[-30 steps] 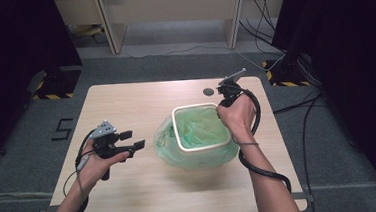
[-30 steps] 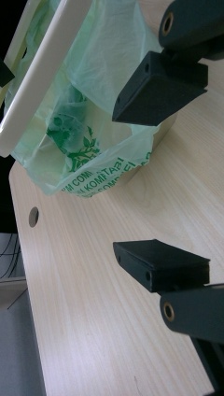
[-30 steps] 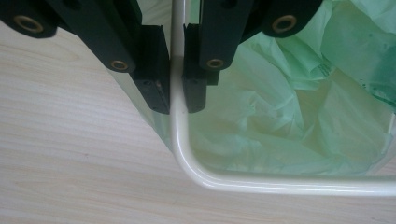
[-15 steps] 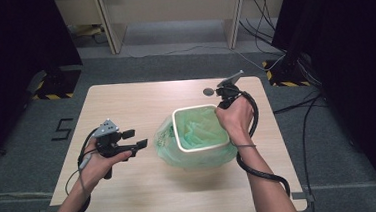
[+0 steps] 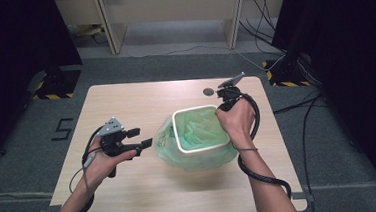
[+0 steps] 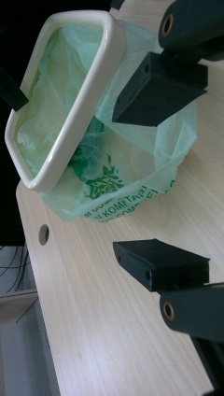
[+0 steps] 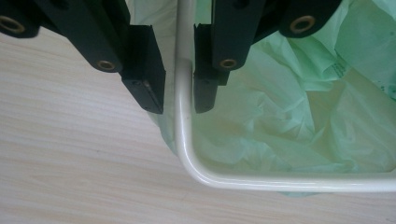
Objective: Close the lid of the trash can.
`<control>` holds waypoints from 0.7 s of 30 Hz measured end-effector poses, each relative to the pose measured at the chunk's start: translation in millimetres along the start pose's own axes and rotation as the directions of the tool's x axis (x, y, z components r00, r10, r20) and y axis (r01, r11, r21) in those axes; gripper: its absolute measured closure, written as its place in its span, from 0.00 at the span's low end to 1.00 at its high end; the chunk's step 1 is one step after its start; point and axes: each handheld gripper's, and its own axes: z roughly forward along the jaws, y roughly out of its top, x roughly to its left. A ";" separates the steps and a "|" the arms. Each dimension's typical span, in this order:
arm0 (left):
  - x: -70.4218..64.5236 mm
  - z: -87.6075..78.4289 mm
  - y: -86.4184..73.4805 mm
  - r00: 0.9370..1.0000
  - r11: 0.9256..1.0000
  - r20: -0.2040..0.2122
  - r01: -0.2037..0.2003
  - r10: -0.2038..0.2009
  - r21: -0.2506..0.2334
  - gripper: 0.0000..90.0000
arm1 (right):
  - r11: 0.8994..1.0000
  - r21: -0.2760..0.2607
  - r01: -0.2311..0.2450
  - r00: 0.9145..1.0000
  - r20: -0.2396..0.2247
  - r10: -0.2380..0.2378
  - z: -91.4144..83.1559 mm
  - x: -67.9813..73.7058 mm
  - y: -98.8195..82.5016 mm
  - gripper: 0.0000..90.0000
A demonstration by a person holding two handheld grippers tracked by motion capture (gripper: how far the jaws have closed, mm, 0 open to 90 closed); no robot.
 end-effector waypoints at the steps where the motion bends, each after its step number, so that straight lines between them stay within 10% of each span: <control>1: -0.9 0.6 0.8 1.000 1.000 0.003 -0.003 0.003 0.000 0.34 | 1.000 -0.006 0.001 1.000 -0.002 -0.001 -1.3 -0.3 -0.9 0.82; 21: -29.6 43.2 27.0 0.994 0.998 0.092 -0.063 0.061 0.010 0.44 | 0.998 -0.062 -0.018 0.998 -0.069 0.014 -7.0 -9.1 -13.5 0.90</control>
